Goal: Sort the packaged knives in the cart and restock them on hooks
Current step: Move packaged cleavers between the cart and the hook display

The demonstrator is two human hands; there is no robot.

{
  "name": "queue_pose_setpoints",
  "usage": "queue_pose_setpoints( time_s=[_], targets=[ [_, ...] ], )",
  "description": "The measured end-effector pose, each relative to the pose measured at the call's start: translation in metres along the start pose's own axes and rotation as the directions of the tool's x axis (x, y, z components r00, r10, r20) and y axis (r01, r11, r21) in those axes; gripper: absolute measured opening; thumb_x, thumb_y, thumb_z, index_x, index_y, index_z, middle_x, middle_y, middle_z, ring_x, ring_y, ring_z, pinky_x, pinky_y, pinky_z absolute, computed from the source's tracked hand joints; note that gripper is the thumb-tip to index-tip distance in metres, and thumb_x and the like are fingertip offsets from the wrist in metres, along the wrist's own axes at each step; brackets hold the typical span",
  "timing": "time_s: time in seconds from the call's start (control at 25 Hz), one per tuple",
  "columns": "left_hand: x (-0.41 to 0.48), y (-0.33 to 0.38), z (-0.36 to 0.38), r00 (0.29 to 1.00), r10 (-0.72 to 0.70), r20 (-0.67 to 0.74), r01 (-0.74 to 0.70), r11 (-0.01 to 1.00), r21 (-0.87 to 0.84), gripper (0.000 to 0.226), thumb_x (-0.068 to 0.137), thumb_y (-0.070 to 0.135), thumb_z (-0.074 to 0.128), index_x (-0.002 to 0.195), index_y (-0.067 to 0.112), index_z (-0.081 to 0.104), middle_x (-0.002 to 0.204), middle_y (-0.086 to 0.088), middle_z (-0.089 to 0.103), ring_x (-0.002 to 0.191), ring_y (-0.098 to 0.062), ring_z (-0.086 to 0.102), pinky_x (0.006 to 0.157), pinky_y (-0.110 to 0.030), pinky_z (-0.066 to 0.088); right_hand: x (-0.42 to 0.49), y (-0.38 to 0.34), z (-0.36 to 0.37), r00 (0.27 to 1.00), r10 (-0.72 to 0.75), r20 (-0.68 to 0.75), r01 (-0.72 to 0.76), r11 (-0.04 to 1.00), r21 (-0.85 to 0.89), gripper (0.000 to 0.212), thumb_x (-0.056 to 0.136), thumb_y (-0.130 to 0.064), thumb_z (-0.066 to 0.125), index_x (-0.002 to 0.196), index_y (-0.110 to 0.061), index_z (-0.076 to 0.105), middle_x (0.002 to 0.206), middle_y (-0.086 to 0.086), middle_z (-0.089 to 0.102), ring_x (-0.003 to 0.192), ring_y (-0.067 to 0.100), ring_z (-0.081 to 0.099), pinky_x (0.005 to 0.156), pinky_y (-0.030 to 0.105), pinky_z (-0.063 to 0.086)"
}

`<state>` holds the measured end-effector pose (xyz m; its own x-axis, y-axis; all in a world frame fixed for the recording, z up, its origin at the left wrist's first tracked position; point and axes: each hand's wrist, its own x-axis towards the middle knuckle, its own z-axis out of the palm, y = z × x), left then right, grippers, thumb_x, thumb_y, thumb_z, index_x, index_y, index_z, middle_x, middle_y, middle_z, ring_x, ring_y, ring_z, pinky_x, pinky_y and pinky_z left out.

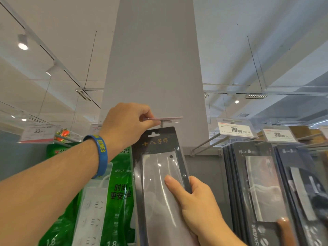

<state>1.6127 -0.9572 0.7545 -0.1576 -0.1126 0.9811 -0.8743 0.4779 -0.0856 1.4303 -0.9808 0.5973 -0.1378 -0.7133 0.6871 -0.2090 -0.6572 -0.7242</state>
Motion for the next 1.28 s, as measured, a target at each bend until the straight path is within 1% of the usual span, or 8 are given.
queue_pose_setpoints(
  time_s=[0.16, 0.28, 0.4, 0.68, 0.84, 0.96, 1.12, 1.28],
  targets=[
    [-0.002, 0.0, -0.001, 1.0, 0.015, -0.003, -0.015, 1.0, -0.007, 0.028, 0.083, 0.055, 0.067, 0.084, 0.029, 0.075, 0.07, 0.013, 0.066, 0.07, -0.006, 0.058, 0.059, -0.024, 0.042, 0.002, 0.001, -0.002, 0.998, 0.067, 0.017, -0.068, 0.997, 0.039, 0.055, 0.077, -0.066, 0.073, 0.092, -0.013, 0.073, 0.082, 0.004, 0.077, 0.076, 0.019, 0.074, 0.077, 0.042, 0.059],
    [-0.004, 0.0, -0.001, 1.0, 0.015, -0.018, -0.015, 1.0, -0.012, 0.025, 0.083, 0.052, 0.069, 0.084, 0.028, 0.076, 0.069, 0.015, 0.065, 0.068, -0.005, 0.057, 0.057, -0.022, 0.038, 0.002, -0.003, -0.006, 0.993, 0.118, 0.025, -0.119, 0.992, 0.049, 0.053, 0.075, -0.073, 0.069, 0.074, -0.02, 0.072, 0.066, -0.012, 0.073, 0.055, 0.004, 0.065, 0.054, 0.02, 0.049],
    [-0.005, 0.003, -0.001, 1.0, 0.028, -0.008, -0.028, 0.999, -0.02, 0.023, 0.083, 0.053, 0.068, 0.084, 0.03, 0.076, 0.062, 0.018, 0.059, 0.06, -0.001, 0.053, 0.053, -0.019, 0.032, 0.005, 0.001, -0.01, 0.987, 0.152, -0.047, -0.151, 0.988, 0.031, 0.059, 0.075, -0.073, 0.068, 0.063, -0.015, 0.065, 0.051, -0.017, 0.065, 0.045, -0.002, 0.059, 0.05, 0.022, 0.042],
    [-0.006, 0.001, -0.002, 0.999, 0.036, 0.025, -0.036, 0.999, -0.016, 0.027, 0.082, 0.054, 0.067, 0.087, 0.029, 0.077, 0.068, 0.013, 0.066, 0.066, -0.006, 0.059, 0.064, -0.031, 0.052, 0.01, 0.018, 0.002, 0.987, 0.125, -0.105, -0.127, 0.992, -0.02, 0.067, 0.073, -0.078, 0.065, 0.074, -0.011, 0.068, 0.068, -0.002, 0.072, 0.072, 0.021, 0.069, 0.059, 0.031, 0.048],
    [-0.012, 0.0, 0.004, 0.997, 0.073, -0.025, -0.073, 0.997, 0.008, 0.022, 0.083, 0.049, 0.07, 0.094, 0.032, 0.078, 0.074, 0.014, 0.07, 0.056, -0.002, 0.052, 0.052, -0.019, 0.041, 0.025, 0.024, 0.011, 0.979, 0.162, -0.123, -0.164, 0.986, -0.007, 0.07, 0.077, -0.074, 0.066, 0.08, -0.004, 0.066, 0.072, 0.007, 0.072, 0.07, 0.023, 0.067, 0.061, 0.033, 0.048],
    [-0.022, -0.003, 0.011, 0.993, 0.096, -0.062, -0.094, 0.995, 0.035, 0.021, 0.084, 0.04, 0.073, 0.102, 0.029, 0.078, 0.088, 0.011, 0.076, 0.048, 0.001, 0.045, 0.049, -0.007, 0.033, 0.035, 0.033, 0.018, 0.975, 0.165, -0.149, -0.174, 0.984, -0.047, 0.064, 0.077, -0.075, 0.065, 0.076, -0.011, 0.067, 0.067, -0.002, 0.071, 0.069, 0.02, 0.068, 0.059, 0.032, 0.05],
    [-0.028, -0.002, 0.018, 0.981, 0.158, -0.114, -0.154, 0.987, 0.038, 0.019, 0.082, 0.023, 0.077, 0.101, 0.021, 0.079, 0.094, -0.001, 0.077, 0.053, -0.014, 0.056, 0.058, -0.028, 0.055, 0.049, 0.046, 0.023, 0.973, 0.148, -0.179, -0.176, 0.972, -0.154, 0.06, 0.081, -0.074, 0.061, 0.067, -0.017, 0.052, 0.064, -0.004, 0.059, 0.06, 0.015, 0.055, 0.052, 0.03, 0.038],
    [-0.034, -0.001, 0.025, 0.977, 0.151, -0.15, -0.149, 0.989, 0.025, 0.021, 0.083, 0.019, 0.077, 0.104, 0.019, 0.078, 0.099, -0.004, 0.076, 0.065, -0.024, 0.069, 0.062, -0.033, 0.059, 0.07, 0.069, 0.033, 0.975, 0.174, -0.14, -0.205, 0.945, -0.254, 0.07, 0.082, -0.081, 0.053, 0.103, -0.014, 0.063, 0.104, 0.003, 0.069, 0.094, 0.025, 0.065, 0.081, 0.039, 0.054]
  ],
)
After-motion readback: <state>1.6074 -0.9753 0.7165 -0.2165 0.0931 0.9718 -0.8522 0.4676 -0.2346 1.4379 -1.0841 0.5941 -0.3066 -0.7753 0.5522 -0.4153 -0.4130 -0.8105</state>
